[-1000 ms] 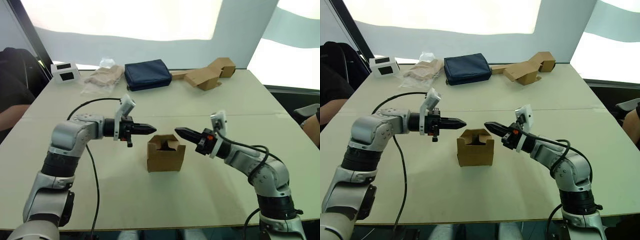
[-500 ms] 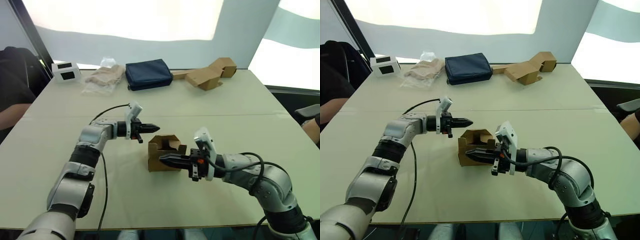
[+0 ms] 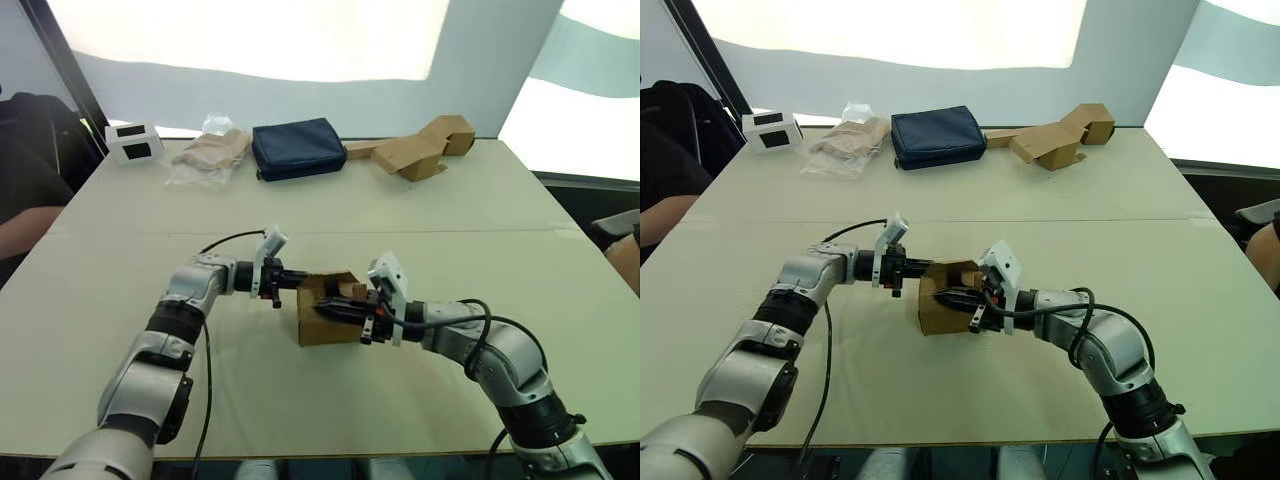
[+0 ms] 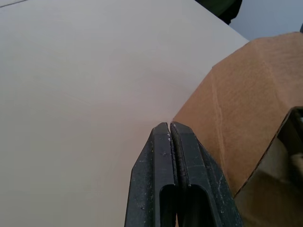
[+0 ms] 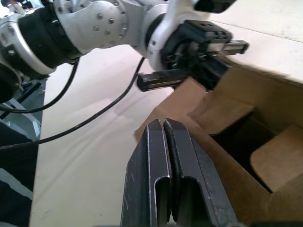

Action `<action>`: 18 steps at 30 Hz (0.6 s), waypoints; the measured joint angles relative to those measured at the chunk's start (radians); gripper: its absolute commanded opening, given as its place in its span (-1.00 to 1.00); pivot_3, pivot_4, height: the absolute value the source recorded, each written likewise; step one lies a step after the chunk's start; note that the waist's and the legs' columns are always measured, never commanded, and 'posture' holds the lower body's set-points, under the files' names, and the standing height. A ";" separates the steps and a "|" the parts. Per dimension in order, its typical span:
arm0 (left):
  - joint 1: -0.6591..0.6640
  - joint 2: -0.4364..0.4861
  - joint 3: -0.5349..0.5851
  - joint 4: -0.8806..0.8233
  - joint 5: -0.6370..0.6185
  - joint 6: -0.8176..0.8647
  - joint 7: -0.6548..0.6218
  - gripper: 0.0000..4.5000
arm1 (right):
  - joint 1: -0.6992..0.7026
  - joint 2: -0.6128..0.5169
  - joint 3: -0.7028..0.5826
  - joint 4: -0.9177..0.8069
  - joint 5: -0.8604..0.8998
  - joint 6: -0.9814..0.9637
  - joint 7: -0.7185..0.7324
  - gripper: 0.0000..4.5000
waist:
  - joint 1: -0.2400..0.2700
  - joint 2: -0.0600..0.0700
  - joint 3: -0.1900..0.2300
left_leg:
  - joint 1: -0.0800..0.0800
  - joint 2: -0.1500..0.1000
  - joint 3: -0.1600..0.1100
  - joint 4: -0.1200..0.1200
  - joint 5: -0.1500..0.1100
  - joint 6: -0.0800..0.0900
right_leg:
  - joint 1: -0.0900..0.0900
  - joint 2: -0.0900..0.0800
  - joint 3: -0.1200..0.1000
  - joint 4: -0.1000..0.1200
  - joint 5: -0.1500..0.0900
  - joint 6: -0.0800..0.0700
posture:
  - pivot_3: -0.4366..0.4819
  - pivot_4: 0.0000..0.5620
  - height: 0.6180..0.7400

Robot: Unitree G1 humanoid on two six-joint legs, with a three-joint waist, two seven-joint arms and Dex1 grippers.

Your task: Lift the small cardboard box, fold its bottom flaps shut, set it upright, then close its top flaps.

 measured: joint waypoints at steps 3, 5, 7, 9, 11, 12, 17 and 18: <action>0.006 0.008 0.000 -0.019 0.001 0.011 -0.005 -0.98 | 0.000 0.004 0.012 0.013 -0.032 -0.010 0.001 -1.00 | 0.000 0.000 0.000 | 0.000 0.000 0.000 0.000 0.000 0.000 | 0.000 0.000 0.000 0.000 0.000 0.000 | -0.05 -0.47 1.00; 0.009 0.015 0.000 -0.031 0.001 0.015 -0.004 -0.98 | 0.000 0.005 0.023 0.019 -0.047 -0.016 0.004 -1.00 | 0.000 0.000 0.000 | 0.000 0.000 0.000 0.000 0.000 0.000 | 0.000 0.000 0.000 0.000 0.000 0.000 | -0.05 -0.47 1.00; 0.016 0.023 0.002 -0.036 0.001 0.015 0.000 -0.98 | 0.000 0.005 0.026 0.021 -0.060 -0.021 0.009 -1.00 | -0.002 0.000 0.000 | 0.000 0.000 0.000 0.000 0.000 0.000 | 0.000 0.000 0.000 0.000 0.000 0.000 | -0.05 -0.47 1.00; 0.023 0.030 0.009 -0.041 0.001 0.017 0.008 -0.98 | 0.000 0.007 0.027 0.021 -0.066 -0.023 0.010 -1.00 | -0.001 0.000 0.000 | 0.000 0.000 0.000 0.000 0.000 0.000 | 0.000 0.000 0.000 0.000 0.000 0.000 | -0.05 -0.47 1.00; 0.026 0.049 0.025 -0.059 -0.002 0.023 0.021 -0.98 | 0.001 0.013 0.026 0.021 -0.072 -0.024 0.009 -1.00 | -0.001 0.000 0.000 | 0.000 0.000 0.000 0.000 0.000 0.000 | 0.000 0.000 0.000 0.000 0.000 0.000 | -0.05 -0.47 1.00; 0.027 0.056 0.033 -0.074 -0.006 0.030 0.024 -0.98 | 0.002 0.014 0.026 0.021 -0.072 -0.024 0.008 -1.00 | -0.001 0.000 0.000 | 0.000 0.000 0.000 0.000 0.000 0.000 | 0.000 0.000 0.000 0.000 0.000 0.000 | -0.05 -0.47 1.00; 0.061 0.122 0.105 -0.289 -0.097 0.144 0.033 -0.98 | 0.005 0.043 -0.005 0.027 -0.065 -0.020 -0.008 -1.00 | -0.003 0.000 0.000 | 0.000 0.002 0.000 0.000 0.000 0.000 | 0.000 0.000 0.000 0.001 0.000 0.000 | -0.05 -0.47 1.00; 0.072 0.130 0.112 -0.324 -0.114 0.162 0.032 -0.98 | 0.004 0.043 -0.011 0.028 -0.063 -0.019 -0.010 -1.00 | -0.003 0.000 0.000 | 0.000 0.002 0.000 0.000 0.000 0.000 | 0.000 -0.001 0.000 0.001 0.000 0.000 | -0.05 -0.47 1.00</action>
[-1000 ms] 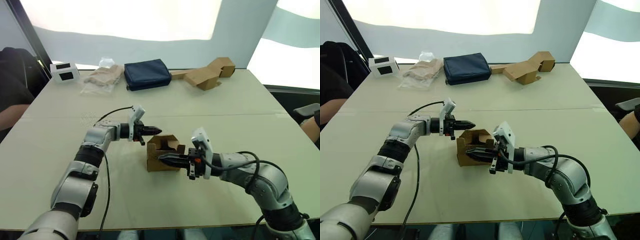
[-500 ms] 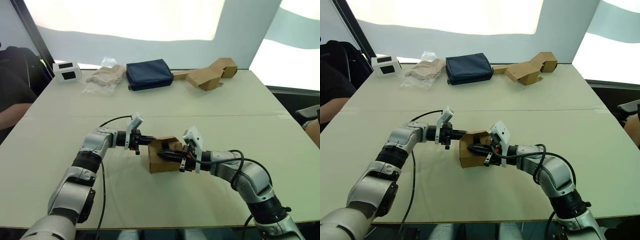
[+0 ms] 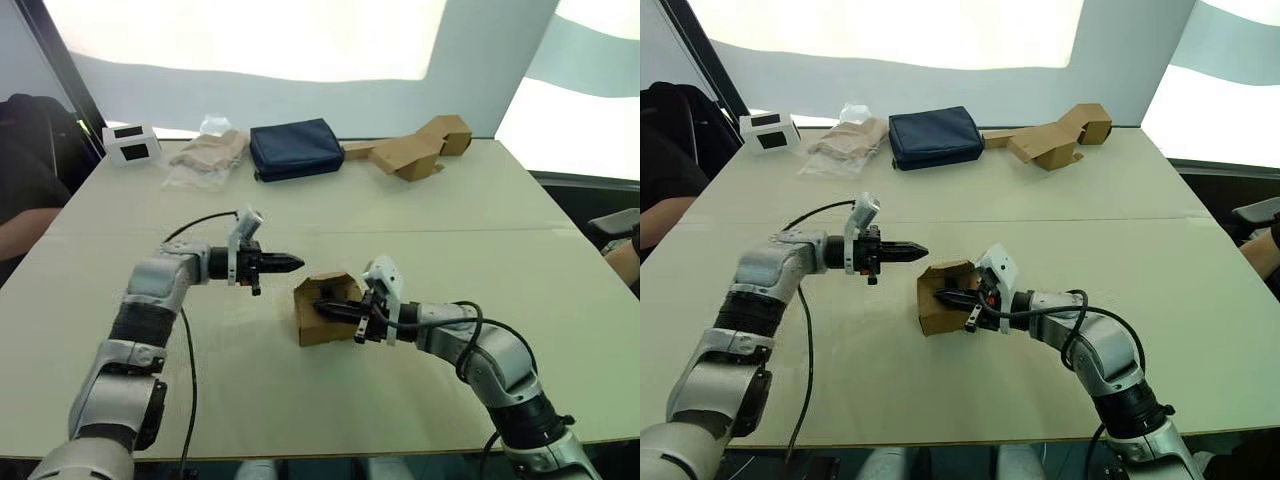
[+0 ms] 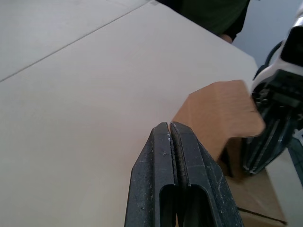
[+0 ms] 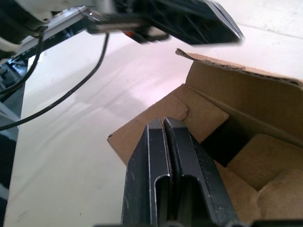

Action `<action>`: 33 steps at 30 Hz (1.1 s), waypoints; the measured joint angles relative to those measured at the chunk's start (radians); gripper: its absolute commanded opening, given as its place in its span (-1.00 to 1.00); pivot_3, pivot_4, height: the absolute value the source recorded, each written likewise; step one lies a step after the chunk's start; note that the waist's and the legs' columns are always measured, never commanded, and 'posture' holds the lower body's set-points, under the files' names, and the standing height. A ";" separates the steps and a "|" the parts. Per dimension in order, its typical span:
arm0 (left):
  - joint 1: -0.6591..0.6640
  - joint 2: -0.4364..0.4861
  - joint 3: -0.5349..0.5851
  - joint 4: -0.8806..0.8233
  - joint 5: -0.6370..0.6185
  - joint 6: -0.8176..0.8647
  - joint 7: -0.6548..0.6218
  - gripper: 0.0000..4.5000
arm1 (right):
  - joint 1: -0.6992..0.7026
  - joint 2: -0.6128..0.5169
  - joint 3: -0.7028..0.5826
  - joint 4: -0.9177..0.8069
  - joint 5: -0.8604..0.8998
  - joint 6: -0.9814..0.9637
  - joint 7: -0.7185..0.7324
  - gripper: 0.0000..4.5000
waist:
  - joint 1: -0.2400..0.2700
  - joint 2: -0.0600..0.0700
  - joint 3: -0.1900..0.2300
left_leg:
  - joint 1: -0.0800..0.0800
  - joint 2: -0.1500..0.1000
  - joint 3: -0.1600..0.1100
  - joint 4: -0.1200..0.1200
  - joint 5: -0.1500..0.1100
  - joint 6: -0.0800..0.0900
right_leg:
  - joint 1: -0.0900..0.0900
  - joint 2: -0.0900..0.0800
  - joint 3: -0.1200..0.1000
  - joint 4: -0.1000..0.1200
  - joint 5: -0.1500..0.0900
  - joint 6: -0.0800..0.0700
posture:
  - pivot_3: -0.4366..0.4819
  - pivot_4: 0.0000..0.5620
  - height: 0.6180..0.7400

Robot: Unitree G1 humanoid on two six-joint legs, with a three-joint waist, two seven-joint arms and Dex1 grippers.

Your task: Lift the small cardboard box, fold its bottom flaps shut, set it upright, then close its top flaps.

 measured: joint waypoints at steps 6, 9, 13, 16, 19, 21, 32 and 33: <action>0.145 0.084 0.016 -0.244 -0.102 0.132 -0.011 -0.98 | -0.004 0.005 -0.032 0.012 0.002 0.020 -0.006 -1.00 | 0.000 0.000 0.000 | 0.000 0.000 0.000 0.000 0.000 0.000 | 0.000 0.000 0.000 0.000 0.000 0.000 | -0.05 -0.47 1.00; 0.196 0.104 0.010 -0.295 -0.118 0.142 -0.013 -0.98 | -0.004 0.006 -0.033 0.012 0.002 0.026 -0.006 -1.00 | 0.002 0.000 0.000 | 0.000 0.000 0.000 0.000 0.000 0.000 | 0.000 0.000 0.000 0.000 0.000 0.000 | -0.05 -0.47 1.00; 0.217 0.097 -0.028 -0.327 -0.115 0.130 0.003 -0.98 | -0.001 0.006 -0.033 0.011 0.002 0.028 -0.006 -1.00 | 0.003 0.000 0.000 | 0.000 0.000 0.000 0.000 0.000 0.000 | 0.001 -0.001 0.000 -0.001 0.000 0.000 | -0.05 -0.47 1.00; 0.223 0.065 -0.066 -0.329 -0.103 0.108 0.032 -0.98 | 0.007 0.007 -0.033 0.007 0.002 0.031 -0.007 -1.00 | 0.003 0.000 0.000 | 0.000 -0.001 0.000 0.000 0.000 0.000 | 0.001 0.000 0.000 -0.001 0.000 0.000 | -0.05 -0.47 1.00; 0.226 0.042 -0.097 -0.329 -0.103 0.101 0.049 -0.98 | 0.008 0.010 -0.033 0.003 0.002 0.038 -0.010 -1.00 | 0.002 0.000 0.000 | 0.000 -0.001 0.000 0.000 0.000 0.000 | 0.001 0.000 0.000 0.000 0.000 0.000 | -0.05 -0.47 1.00; 0.226 0.031 -0.105 -0.329 -0.103 0.091 0.053 -0.98 | 0.008 0.010 -0.033 0.002 0.002 0.043 -0.013 -1.00 | 0.001 0.000 0.000 | 0.000 -0.001 0.000 0.000 0.000 0.000 | 0.001 0.000 0.000 0.000 0.000 0.000 | -0.05 -0.47 1.00; 0.225 0.051 -0.137 -0.328 -0.081 0.037 0.046 -0.98 | -0.068 -0.047 -0.177 -0.187 0.170 0.157 -0.038 -1.00 | 0.001 0.000 0.000 | 0.001 0.000 0.000 0.000 0.000 0.000 | 0.001 0.000 0.000 -0.001 0.000 0.000 | -0.05 -0.47 1.00; 0.225 0.053 -0.137 -0.328 -0.081 0.032 0.046 -0.98 | -0.097 -0.047 -0.188 -0.197 0.192 0.167 -0.038 -1.00 | 0.000 0.000 0.000 | 0.001 0.000 0.000 0.000 0.000 0.000 | 0.001 0.000 0.000 0.000 0.000 0.000 | -0.05 -0.47 1.00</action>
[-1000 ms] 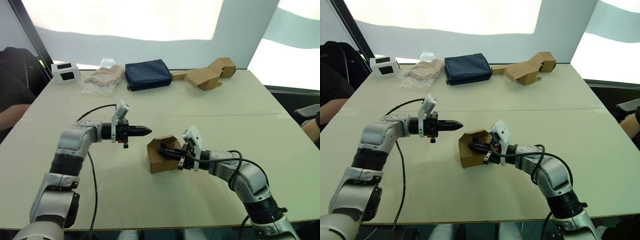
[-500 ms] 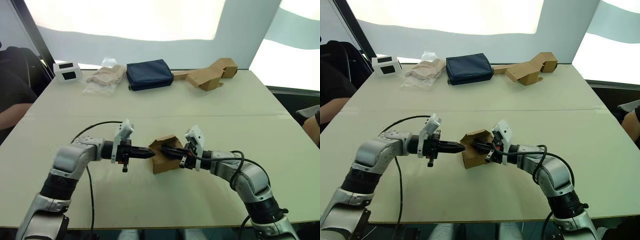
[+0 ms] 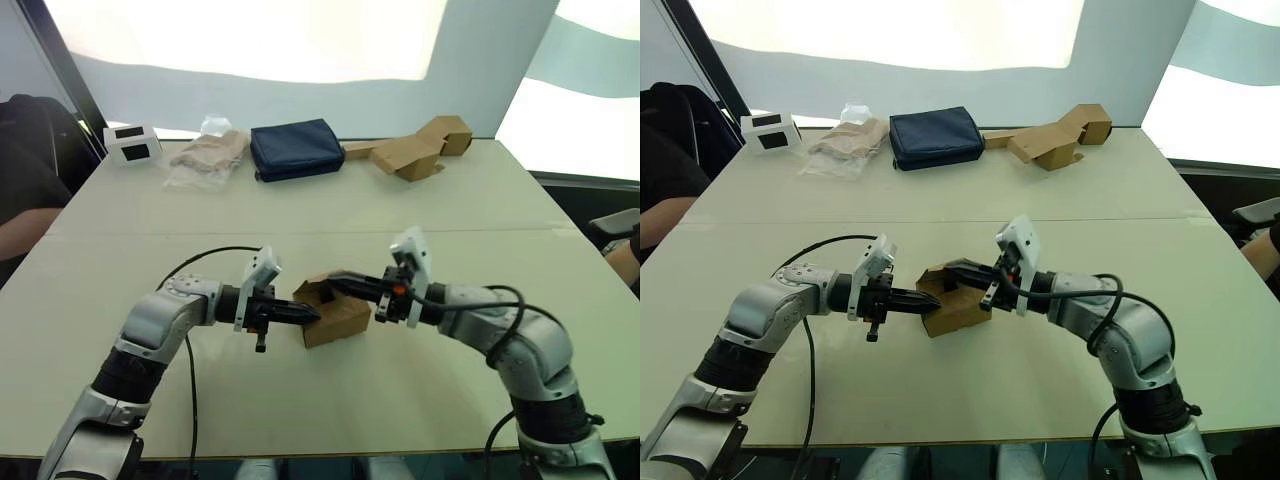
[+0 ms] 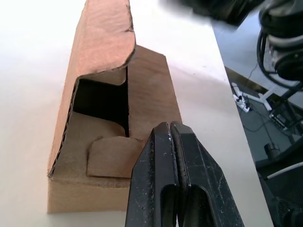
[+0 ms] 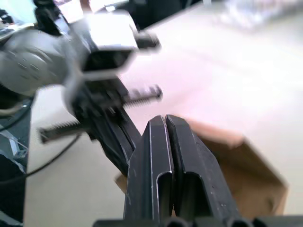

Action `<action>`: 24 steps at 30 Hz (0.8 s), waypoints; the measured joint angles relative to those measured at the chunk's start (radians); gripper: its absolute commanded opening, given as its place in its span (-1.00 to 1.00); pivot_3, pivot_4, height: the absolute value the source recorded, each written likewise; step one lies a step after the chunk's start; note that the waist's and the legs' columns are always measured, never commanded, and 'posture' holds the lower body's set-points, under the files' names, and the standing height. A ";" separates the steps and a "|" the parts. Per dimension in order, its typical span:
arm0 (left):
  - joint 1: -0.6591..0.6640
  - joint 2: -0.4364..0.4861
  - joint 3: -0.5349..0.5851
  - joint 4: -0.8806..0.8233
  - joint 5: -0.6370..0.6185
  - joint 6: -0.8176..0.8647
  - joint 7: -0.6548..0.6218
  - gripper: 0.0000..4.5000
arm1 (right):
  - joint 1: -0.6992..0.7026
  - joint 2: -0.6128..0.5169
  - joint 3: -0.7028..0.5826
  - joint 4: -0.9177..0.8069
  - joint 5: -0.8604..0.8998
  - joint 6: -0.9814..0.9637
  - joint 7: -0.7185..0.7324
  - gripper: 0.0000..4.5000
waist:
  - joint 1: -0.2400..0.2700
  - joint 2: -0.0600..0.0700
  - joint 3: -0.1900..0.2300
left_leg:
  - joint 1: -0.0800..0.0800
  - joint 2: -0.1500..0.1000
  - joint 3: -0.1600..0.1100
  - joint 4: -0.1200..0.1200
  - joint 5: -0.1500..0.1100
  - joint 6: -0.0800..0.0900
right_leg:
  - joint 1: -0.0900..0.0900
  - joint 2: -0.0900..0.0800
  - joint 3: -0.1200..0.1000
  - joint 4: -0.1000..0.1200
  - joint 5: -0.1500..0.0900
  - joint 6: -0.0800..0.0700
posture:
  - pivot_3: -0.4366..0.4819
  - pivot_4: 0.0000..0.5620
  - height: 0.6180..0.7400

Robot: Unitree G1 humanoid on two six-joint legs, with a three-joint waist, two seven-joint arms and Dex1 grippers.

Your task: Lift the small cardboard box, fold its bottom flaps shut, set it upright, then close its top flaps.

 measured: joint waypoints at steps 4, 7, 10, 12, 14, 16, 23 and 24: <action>0.001 0.004 -0.002 -0.001 0.000 -0.005 0.000 -0.98 | -0.102 0.007 0.004 0.047 0.008 0.005 -0.002 -1.00 | 0.001 0.000 0.000 | 0.000 0.000 0.000 0.000 0.000 0.000 | 0.000 0.000 0.000 0.000 0.000 0.000 | -0.05 -0.47 1.00; 0.002 0.006 -0.002 -0.001 0.000 -0.009 0.000 -0.98 | -0.171 0.028 0.068 0.208 -0.091 -0.067 -0.002 -1.00 | -0.002 0.000 0.000 | 0.000 -0.001 0.001 0.000 0.000 0.000 | 0.000 0.000 0.001 0.000 0.000 0.000 | -0.05 -0.47 1.00; 0.000 0.003 -0.006 0.000 0.003 -0.015 0.001 -0.98 | -0.234 0.058 0.152 0.415 -0.212 -0.153 0.014 -1.00 | -0.003 0.000 0.000 | 0.000 -0.002 0.002 0.000 0.000 0.000 | 0.000 0.000 0.001 -0.001 0.000 0.000 | -0.05 -0.47 1.00; 0.000 0.003 -0.006 0.000 0.005 -0.021 0.001 -0.98 | -0.232 0.056 0.195 0.469 -0.255 -0.186 0.046 -1.00 | 0.003 0.000 0.000 | -0.001 -0.001 0.001 -0.001 0.000 0.000 | -0.001 0.000 0.000 -0.001 0.000 0.000 | -0.05 -0.47 1.00; 0.000 0.003 -0.007 0.000 0.006 -0.024 0.002 -0.98 | -0.216 0.051 0.219 0.471 -0.271 -0.196 0.083 -1.00 | 0.004 0.000 0.000 | -0.002 -0.001 0.001 -0.001 0.000 0.000 | -0.001 0.000 0.000 -0.001 0.000 0.000 | -0.05 -0.47 1.00; 0.000 0.004 -0.007 0.000 0.007 -0.025 0.003 -0.98 | -0.190 0.041 0.220 0.449 -0.271 -0.197 0.105 -1.00 | 0.003 0.000 0.000 | -0.002 -0.001 0.001 -0.001 0.000 0.000 | -0.001 -0.001 0.000 -0.001 0.000 0.000 | -0.05 -0.47 1.00; -0.001 0.003 -0.001 0.006 0.004 -0.024 0.013 -0.98 | -0.089 -0.002 0.222 0.393 -0.295 -0.196 0.130 -1.00 | 0.001 0.000 0.000 | 0.000 -0.001 0.000 -0.001 0.000 0.000 | 0.000 0.000 0.000 -0.001 0.000 0.000 | -0.05 -0.47 1.00; -0.002 0.003 0.000 0.009 0.001 -0.022 0.013 -0.98 | -0.084 -0.002 0.222 0.386 -0.301 -0.199 0.131 -1.00 | 0.001 0.000 0.000 | 0.000 -0.001 0.000 -0.001 0.001 0.000 | 0.000 0.000 0.001 -0.001 0.000 0.000 | -0.05 -0.47 1.00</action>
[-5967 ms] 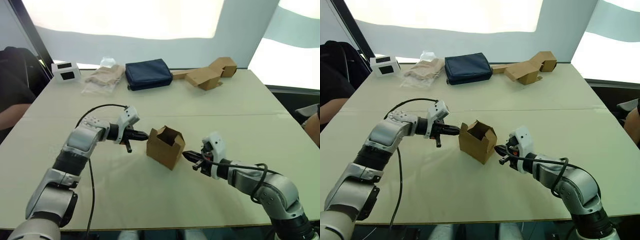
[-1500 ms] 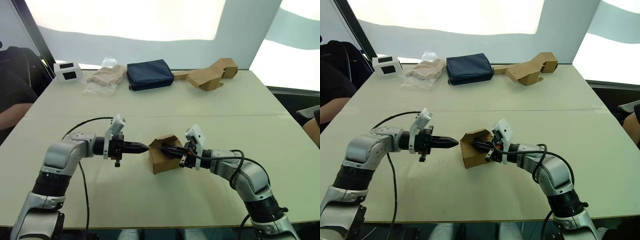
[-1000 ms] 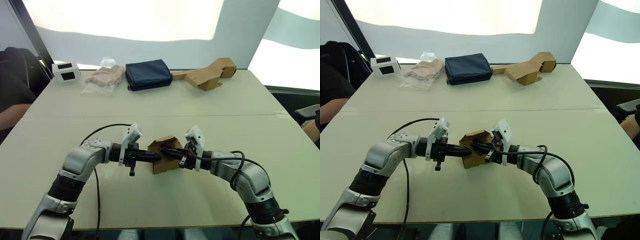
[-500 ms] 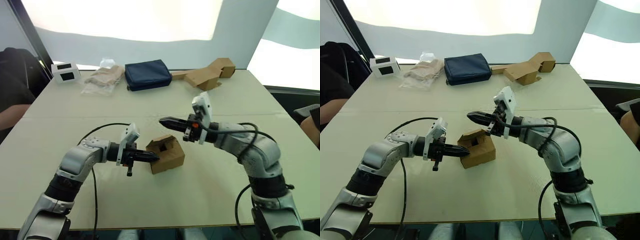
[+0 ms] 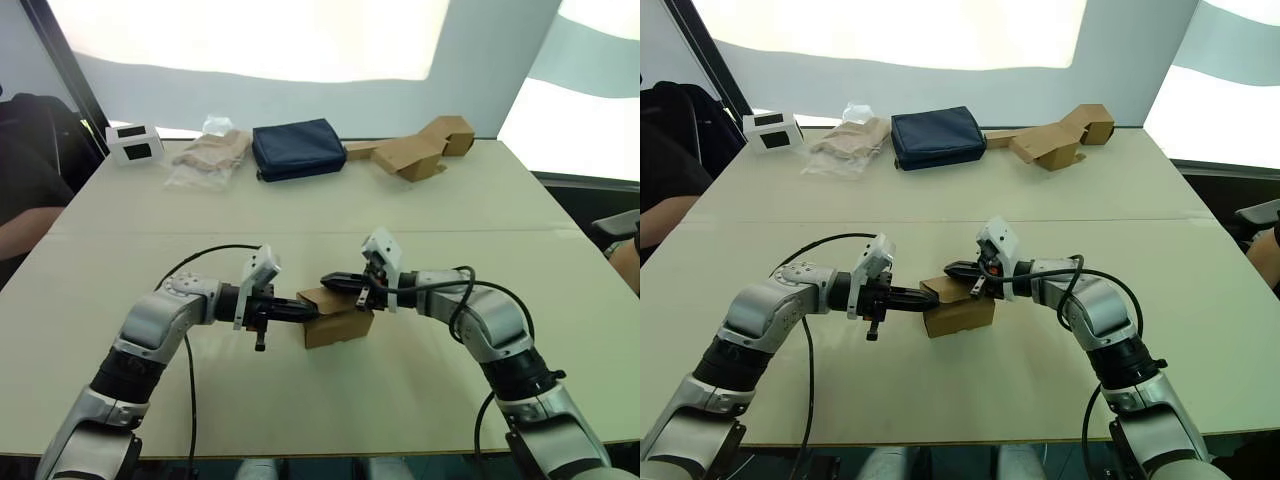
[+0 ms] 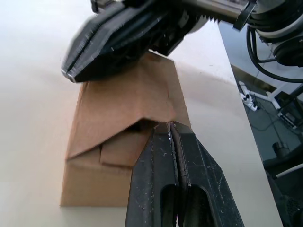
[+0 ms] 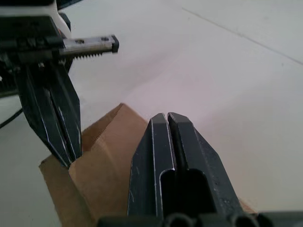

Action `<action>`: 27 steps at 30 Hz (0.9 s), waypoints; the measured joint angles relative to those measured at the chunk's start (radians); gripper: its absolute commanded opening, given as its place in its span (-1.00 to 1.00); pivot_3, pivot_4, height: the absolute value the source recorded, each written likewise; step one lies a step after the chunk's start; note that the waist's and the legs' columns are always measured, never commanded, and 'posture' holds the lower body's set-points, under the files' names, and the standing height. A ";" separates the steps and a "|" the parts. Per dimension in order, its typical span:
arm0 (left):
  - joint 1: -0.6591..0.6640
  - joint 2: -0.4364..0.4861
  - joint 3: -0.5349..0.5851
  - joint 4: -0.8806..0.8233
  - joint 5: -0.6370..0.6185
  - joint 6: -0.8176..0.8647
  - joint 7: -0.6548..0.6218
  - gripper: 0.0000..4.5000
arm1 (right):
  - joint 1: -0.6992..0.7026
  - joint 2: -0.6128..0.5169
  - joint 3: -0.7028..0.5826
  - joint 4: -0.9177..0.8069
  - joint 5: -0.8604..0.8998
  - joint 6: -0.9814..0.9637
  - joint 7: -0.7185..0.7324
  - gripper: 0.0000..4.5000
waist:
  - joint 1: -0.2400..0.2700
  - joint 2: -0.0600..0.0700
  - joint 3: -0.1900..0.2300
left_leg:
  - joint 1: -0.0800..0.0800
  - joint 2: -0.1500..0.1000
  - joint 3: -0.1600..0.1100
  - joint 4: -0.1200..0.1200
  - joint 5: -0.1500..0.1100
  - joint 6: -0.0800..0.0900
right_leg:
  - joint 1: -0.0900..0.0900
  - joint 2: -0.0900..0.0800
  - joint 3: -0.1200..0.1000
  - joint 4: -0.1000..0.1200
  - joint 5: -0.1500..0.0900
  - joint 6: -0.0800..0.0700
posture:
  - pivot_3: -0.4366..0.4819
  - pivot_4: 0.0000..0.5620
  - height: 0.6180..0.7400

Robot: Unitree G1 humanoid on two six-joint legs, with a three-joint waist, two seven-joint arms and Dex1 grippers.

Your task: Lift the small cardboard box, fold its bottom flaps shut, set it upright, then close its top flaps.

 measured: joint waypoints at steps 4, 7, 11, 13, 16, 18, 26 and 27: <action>-0.016 0.007 0.001 0.007 -0.019 0.021 -0.016 -0.98 | 0.017 -0.001 -0.002 -0.014 -0.016 -0.010 -0.002 -1.00 | 0.000 0.000 0.000 | 0.000 0.000 0.000 0.000 0.000 0.000 | 0.000 0.001 0.000 0.000 0.000 0.000 | -0.05 -0.47 1.00; -0.033 0.024 0.017 0.007 -0.037 0.026 -0.034 -0.98 | 0.024 -0.001 -0.008 -0.028 -0.016 -0.005 -0.007 -1.00 | 0.001 0.000 0.000 | 0.000 0.000 0.000 0.000 0.000 0.000 | 0.000 0.001 0.000 0.000 0.000 0.000 | -0.05 -0.47 1.00; -0.109 0.003 0.048 0.076 -0.046 0.039 -0.012 -0.98 | 0.046 0.001 -0.040 -0.067 0.004 0.034 -0.021 -1.00 | 0.007 0.000 0.000 | -0.001 -0.001 -0.002 0.000 0.000 0.000 | 0.001 0.000 -0.001 0.000 0.000 0.000 | -0.05 -0.47 1.00; -0.155 -0.029 0.045 0.130 -0.024 0.017 0.009 -0.98 | 0.061 0.001 -0.048 -0.098 0.024 0.063 -0.028 -1.00 | 0.004 0.000 0.000 | -0.001 -0.001 -0.001 0.000 0.000 0.000 | 0.001 0.000 0.000 -0.001 0.000 0.000 | -0.05 -0.47 1.00; -0.177 -0.063 0.028 0.176 0.002 -0.006 0.014 -0.98 | 0.070 0.002 -0.062 -0.126 0.037 0.093 -0.039 -1.00 | 0.001 0.000 0.000 | -0.001 -0.002 -0.001 0.000 0.000 0.000 | 0.001 0.000 0.000 -0.001 0.000 0.000 | -0.05 -0.47 1.00; -0.180 -0.083 -0.003 0.201 0.024 -0.028 0.010 -0.98 | 0.072 0.002 -0.072 -0.146 0.051 0.111 -0.049 -1.00 | -0.001 0.000 0.000 | -0.001 -0.001 -0.001 0.000 0.000 0.000 | 0.000 0.001 -0.001 -0.001 0.000 0.000 | -0.05 -0.47 1.00; -0.182 -0.098 -0.032 0.231 0.071 -0.077 -0.014 -0.98 | 0.102 -0.013 -0.104 -0.243 0.112 0.217 -0.074 -1.00 | 0.002 0.000 0.000 | -0.001 -0.001 -0.002 -0.001 0.000 0.000 | 0.000 0.001 -0.001 0.000 0.000 0.000 | -0.05 -0.47 1.00; -0.182 -0.100 -0.034 0.231 0.074 -0.076 -0.014 -0.98 | 0.102 -0.015 -0.110 -0.269 0.125 0.226 -0.075 -1.00 | 0.002 0.000 0.000 | -0.001 -0.001 -0.002 -0.001 0.000 0.000 | 0.000 0.001 -0.001 0.000 0.000 0.000 | -0.05 -0.47 1.00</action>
